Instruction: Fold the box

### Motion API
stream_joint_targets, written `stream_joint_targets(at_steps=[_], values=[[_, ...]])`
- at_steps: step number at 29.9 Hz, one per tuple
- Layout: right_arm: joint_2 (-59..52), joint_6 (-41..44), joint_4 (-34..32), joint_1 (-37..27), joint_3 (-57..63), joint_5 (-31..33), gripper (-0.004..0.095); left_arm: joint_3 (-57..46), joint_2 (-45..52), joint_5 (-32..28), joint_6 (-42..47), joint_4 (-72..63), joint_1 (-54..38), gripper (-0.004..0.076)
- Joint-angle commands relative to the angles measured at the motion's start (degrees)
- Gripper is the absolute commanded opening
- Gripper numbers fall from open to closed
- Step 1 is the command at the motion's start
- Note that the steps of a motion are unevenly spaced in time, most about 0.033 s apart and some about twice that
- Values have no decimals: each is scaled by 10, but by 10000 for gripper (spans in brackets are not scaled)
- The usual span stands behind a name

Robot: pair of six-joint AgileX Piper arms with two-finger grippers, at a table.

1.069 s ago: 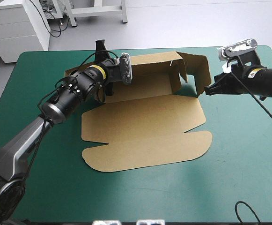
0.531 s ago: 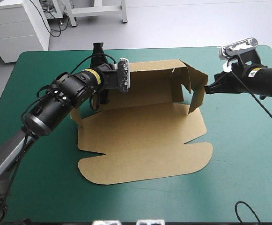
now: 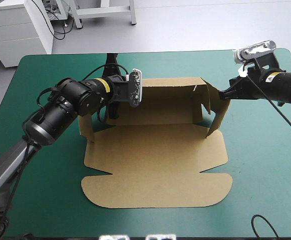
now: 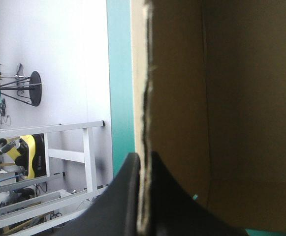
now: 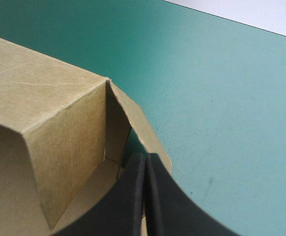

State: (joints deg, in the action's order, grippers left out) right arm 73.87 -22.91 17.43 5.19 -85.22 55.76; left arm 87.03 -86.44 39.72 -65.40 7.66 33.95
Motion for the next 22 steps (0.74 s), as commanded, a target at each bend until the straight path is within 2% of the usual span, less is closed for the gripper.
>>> stream_joint_targets(at_steps=[1, 15, 22], values=[[-19, -5, 10, -5, -13, -34, -19, 17, -2, -43, -1, -6, 1, 1], [-19, -5, 10, -5, -13, -32, -19, 12, -66, -67, -35, 51, 1, -8], [-15, -3, 11, -5, -13, -32, -19, -45, -65, -87, -46, 96, 1, -8]])
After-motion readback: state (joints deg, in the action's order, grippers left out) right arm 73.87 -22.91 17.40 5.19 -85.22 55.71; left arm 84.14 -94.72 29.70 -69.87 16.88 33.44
